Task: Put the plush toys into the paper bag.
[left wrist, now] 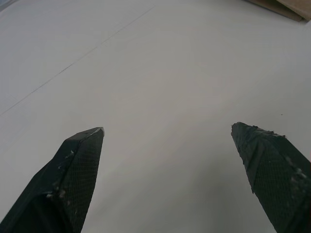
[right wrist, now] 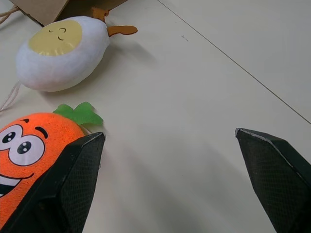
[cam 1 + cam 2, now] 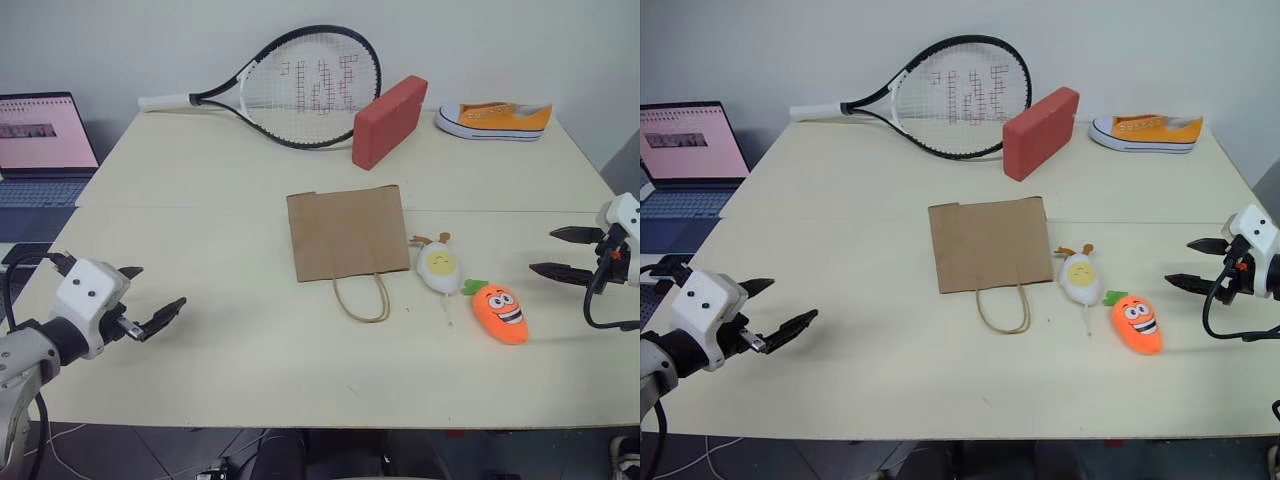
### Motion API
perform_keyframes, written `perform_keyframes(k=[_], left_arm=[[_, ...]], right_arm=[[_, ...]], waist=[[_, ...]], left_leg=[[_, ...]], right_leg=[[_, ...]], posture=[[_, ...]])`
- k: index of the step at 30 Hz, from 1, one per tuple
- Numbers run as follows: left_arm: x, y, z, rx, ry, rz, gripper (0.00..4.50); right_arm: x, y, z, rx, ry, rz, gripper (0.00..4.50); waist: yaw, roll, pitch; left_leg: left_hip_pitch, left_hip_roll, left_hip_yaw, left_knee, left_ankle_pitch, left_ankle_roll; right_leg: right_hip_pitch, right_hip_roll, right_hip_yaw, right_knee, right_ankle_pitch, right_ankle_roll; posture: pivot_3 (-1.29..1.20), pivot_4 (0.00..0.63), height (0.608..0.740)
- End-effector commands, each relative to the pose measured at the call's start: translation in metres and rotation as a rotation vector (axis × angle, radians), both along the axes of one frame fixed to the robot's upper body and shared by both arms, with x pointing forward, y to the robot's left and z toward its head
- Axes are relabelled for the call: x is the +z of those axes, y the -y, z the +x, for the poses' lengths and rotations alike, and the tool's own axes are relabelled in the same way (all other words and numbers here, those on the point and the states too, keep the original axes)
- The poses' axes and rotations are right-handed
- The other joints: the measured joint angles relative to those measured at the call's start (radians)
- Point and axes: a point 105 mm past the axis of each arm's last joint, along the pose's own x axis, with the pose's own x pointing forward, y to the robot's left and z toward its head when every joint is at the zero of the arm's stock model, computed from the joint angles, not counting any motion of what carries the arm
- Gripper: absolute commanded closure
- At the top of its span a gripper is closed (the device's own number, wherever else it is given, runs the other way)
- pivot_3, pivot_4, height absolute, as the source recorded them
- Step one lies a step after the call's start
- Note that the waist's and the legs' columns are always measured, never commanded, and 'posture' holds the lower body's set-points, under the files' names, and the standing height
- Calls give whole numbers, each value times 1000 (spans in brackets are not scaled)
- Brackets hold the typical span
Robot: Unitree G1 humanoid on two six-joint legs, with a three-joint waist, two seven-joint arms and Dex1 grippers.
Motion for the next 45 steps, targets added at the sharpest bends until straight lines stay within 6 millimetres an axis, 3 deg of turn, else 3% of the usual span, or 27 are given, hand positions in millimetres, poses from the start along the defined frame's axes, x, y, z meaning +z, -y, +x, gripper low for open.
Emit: perform_keyframes(k=[1, 12, 27, 33, 38, 45], left_arm=[[2, 2, -2, -23, 8, -5, 16], [3, 2, -4, -9, 18, -12, 16], [11, 22, -4, -147, 79, -31, 16], [9, 54, 1, -305, 49, 3, 16], [1, 102, 6, -522, 27, 68, 16], [-13, 163, 24, -749, 41, 84, 16]], right_arm=[[13, 1, 0, 6, 40, -27, 0], [14, -1, 4, 8, 54, -30, 0], [24, -9, 8, 26, 126, 8, 0], [29, -22, -1, 75, 144, 11, 0], [35, -50, -22, 162, 137, 22, 0], [25, -99, -58, 267, 89, 74, 0]], waist=[[-1, 0, 0], [-3, 0, 0], [-3, 0, 0], [-2, 0, 0], [6, 0, 0], [20, -1, 0]], left_leg=[[0, 0, 0, 0, 0, 0], [0, 0, 0, 0, 0, 0], [1, 0, 0, 0, 0, 0], [1, 0, 0, 0, 0, 0], [0, 0, 0, 0, 0, 0], [0, 0, 0, 1, 0, 0]], right_leg=[[0, 0, 0, 0, 0, 0], [0, 0, 0, 0, 0, 0], [0, 0, 1, 0, 0, 1], [0, 0, 1, 0, 1, 1], [1, 1, 1, 0, 3, 6], [2, 2, 2, 0, 4, 6]], posture=[[0, 150, 740], [0, 150, 740], [0, 150, 740], [0, 150, 740], [0, 150, 740], [0, 150, 740]])
